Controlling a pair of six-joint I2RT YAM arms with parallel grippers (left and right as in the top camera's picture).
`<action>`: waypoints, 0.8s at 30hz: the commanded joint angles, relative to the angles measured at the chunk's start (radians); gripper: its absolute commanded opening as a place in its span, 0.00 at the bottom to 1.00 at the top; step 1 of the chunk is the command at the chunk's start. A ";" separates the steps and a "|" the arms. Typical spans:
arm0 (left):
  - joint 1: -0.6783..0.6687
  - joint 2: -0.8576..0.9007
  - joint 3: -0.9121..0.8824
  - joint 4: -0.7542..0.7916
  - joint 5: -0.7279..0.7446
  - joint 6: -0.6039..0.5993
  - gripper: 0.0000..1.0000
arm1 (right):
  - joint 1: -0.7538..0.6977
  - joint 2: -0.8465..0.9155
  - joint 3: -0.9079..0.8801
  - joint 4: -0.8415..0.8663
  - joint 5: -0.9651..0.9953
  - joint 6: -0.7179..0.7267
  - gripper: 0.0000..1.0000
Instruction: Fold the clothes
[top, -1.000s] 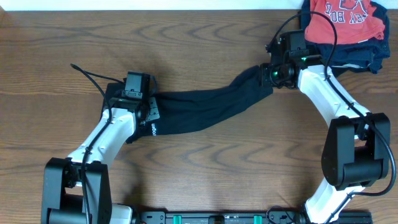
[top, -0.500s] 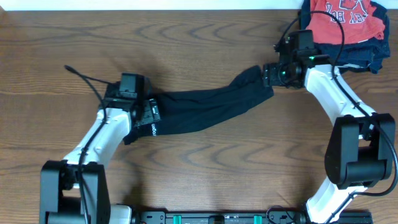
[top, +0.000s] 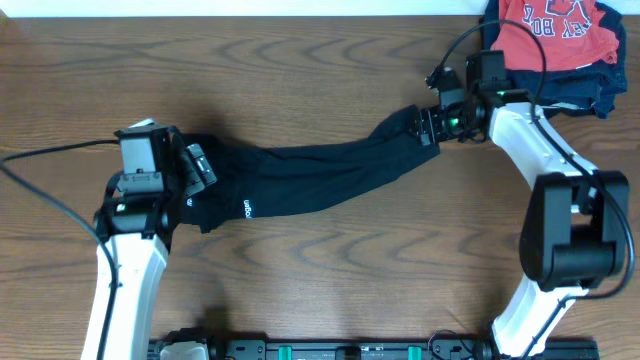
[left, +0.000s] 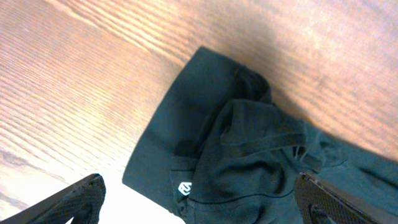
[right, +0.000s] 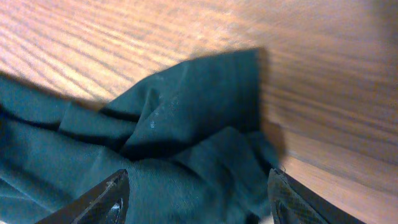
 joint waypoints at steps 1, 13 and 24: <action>0.010 -0.026 0.022 -0.008 -0.012 -0.009 0.98 | -0.009 0.040 0.014 0.003 -0.072 -0.032 0.69; 0.010 -0.026 0.022 -0.065 -0.012 -0.009 0.98 | -0.010 0.141 0.013 -0.002 0.052 -0.047 0.73; 0.010 -0.026 0.022 -0.075 -0.012 -0.009 0.98 | -0.010 0.182 0.013 0.051 0.225 -0.047 0.80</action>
